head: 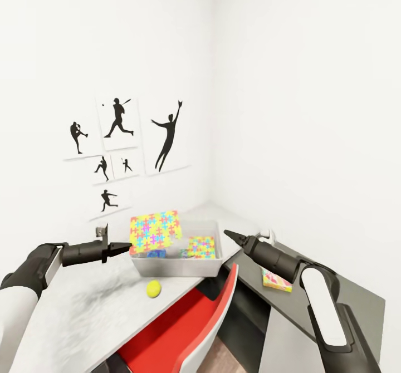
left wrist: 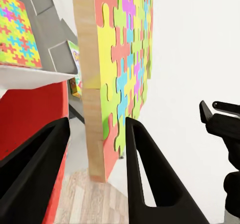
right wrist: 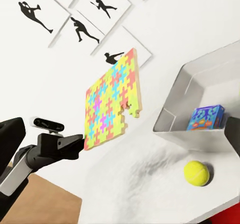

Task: Put all the toys in the child's room - the three board games (two on the bed and one on the table), the two jigsaw puzzles on the table, and the tennis ball on the table - inside the toy box on the table in the child's room.

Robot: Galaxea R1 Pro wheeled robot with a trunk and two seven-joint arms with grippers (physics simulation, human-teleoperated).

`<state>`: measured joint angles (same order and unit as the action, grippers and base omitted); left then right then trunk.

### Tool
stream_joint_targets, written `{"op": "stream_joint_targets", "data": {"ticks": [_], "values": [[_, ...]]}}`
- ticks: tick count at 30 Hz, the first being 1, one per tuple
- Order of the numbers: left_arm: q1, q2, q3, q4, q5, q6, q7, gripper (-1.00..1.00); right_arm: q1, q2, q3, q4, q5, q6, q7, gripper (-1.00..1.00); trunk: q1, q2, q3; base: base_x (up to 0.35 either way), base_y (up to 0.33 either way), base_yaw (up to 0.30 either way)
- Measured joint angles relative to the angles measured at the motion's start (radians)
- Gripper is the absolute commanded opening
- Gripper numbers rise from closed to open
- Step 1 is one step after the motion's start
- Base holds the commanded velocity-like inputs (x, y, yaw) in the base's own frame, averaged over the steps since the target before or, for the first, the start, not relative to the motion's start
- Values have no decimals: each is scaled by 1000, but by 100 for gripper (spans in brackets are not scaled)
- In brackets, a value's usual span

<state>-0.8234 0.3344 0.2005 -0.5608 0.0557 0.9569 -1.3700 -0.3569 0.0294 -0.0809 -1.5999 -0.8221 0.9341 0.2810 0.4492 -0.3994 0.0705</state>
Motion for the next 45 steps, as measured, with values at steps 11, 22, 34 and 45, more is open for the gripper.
{"op": "stream_joint_targets", "data": {"ticks": [11, 22, 34, 45], "values": [[0, 0, 0, 1, 1, -15, -2, -100, 0, -1, -1, 1, 0, 0, 2, 100, 0, 0, 0, 71, 15, 8], [0, 0, 0, 1, 1, -17, -3, -100, 0, -1, -1, 1, 0, 0, 3, 100, 0, 0, 0, 150, 27, 0], [0, 0, 0, 1, 1, -17, -1, -100, 0, -1, -1, 1, 0, 0, 3, 100, 0, 0, 0, 210, 0, 0], [0, -1, 0, 1, 1, -21, -3, -100, 0, -1, 1, 2, -1, 1, 1, 100, 0, 0, 0, 108, -28, 103]]}}
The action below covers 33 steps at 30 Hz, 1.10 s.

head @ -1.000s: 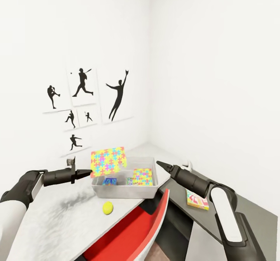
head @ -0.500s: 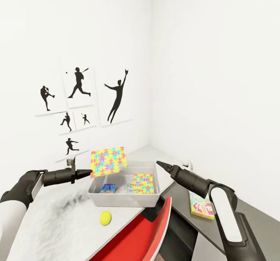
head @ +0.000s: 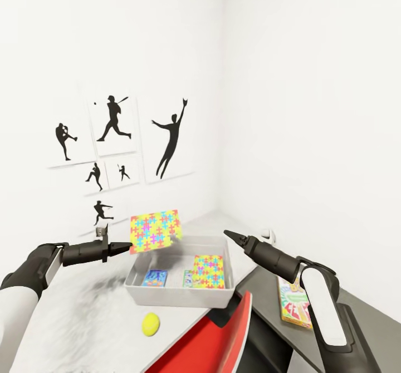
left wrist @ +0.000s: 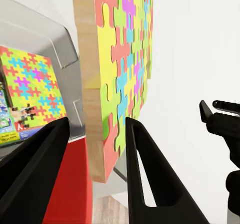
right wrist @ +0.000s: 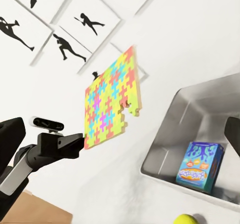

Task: Put all the toys in the child's room - the three board games (two on the bed and one on the table), the two jigsaw puzzles on the table, and the tennis ball on the table - inside the toy box on the table in the child's room.

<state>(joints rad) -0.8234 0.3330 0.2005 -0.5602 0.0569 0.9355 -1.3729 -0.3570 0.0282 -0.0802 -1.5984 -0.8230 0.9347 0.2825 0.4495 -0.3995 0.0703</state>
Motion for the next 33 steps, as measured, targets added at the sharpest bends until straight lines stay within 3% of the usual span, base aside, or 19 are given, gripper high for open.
{"op": "stream_joint_targets", "data": {"ticks": [12, 33], "values": [[0, 0, 0, 0, 0, 0, 2, -100, 0, 0, -1, 1, -1, 1, 3, 100, 0, 0, 0, 107, -113, 249], [0, 0, 0, 0, 1, -2, 3, -100, 0, 0, -1, 1, -1, 2, 3, 100, 0, 0, 0, 147, -92, 9]]}}
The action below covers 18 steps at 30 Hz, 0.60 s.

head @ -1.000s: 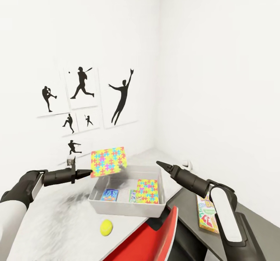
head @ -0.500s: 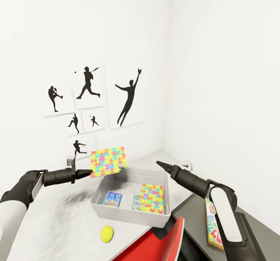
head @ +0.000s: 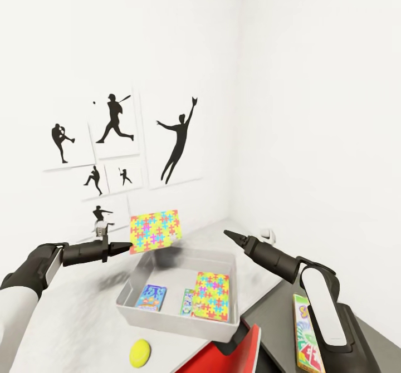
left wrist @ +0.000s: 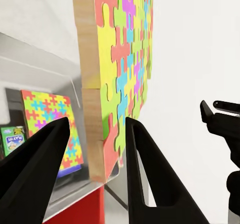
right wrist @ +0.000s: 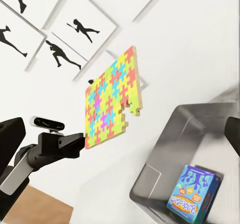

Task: Put all the toys in the child's room - the three board games (two on the bed and one on the table), the two jigsaw puzzles on the table, and the tennis ball on the table - inside the toy box on the table in the child's room.

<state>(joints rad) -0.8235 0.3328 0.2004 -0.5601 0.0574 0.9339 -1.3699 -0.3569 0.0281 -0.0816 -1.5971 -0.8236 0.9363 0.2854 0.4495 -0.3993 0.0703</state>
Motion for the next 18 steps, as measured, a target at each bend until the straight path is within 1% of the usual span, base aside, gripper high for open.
{"op": "stream_joint_targets", "data": {"ticks": [6, 18], "values": [[0, 0, 0, 0, 0, 0, 0, -100, 0, 0, 0, 0, 0, 0, 0, 100, 0, 0, 0, 103, -159, 0], [0, -2, 0, 0, 0, 0, 0, -100, 0, 0, 0, 2, 1, -1, 0, 100, 0, 0, 0, 6, -10, 0]]}}
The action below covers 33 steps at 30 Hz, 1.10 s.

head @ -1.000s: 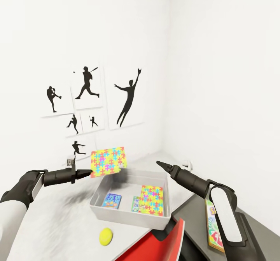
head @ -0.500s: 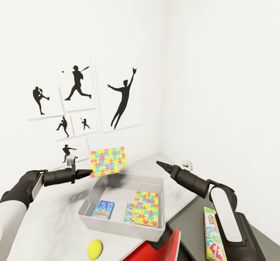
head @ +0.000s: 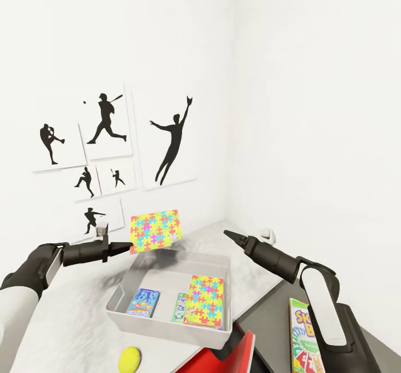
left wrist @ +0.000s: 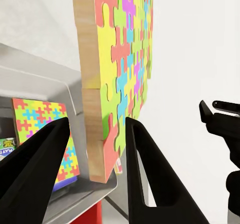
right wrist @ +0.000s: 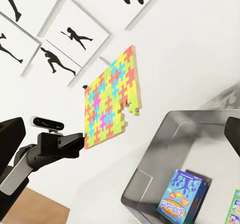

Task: Put all the toys in the child's room - the three board games (two on the bed and one on the table), the two jigsaw puzzles on the table, and the tennis ball on the table - inside the toy box on the table in the child's room.

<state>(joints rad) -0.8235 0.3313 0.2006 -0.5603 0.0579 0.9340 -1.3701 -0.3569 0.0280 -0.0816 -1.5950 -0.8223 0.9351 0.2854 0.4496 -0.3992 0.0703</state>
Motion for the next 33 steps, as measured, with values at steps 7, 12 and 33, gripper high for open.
{"op": "stream_joint_targets", "data": {"ticks": [7, 12, 33], "values": [[0, 0, -1, 0, 0, -1, 1, -100, 0, 0, 0, 1, 1, 0, 0, 100, 0, 0, 0, 0, 0, 0], [0, -1, -9, 0, -1, -1, 3, -100, 0, 0, 0, 2, 2, 0, -1, 100, 0, 0, 0, 0, 0, 0], [0, -51, -73, 1, -18, 13, 373, -100, 0, -1, -1, 3, 6, 0, -1, 100, 0, 0, 0, 0, 0, 0]]}}
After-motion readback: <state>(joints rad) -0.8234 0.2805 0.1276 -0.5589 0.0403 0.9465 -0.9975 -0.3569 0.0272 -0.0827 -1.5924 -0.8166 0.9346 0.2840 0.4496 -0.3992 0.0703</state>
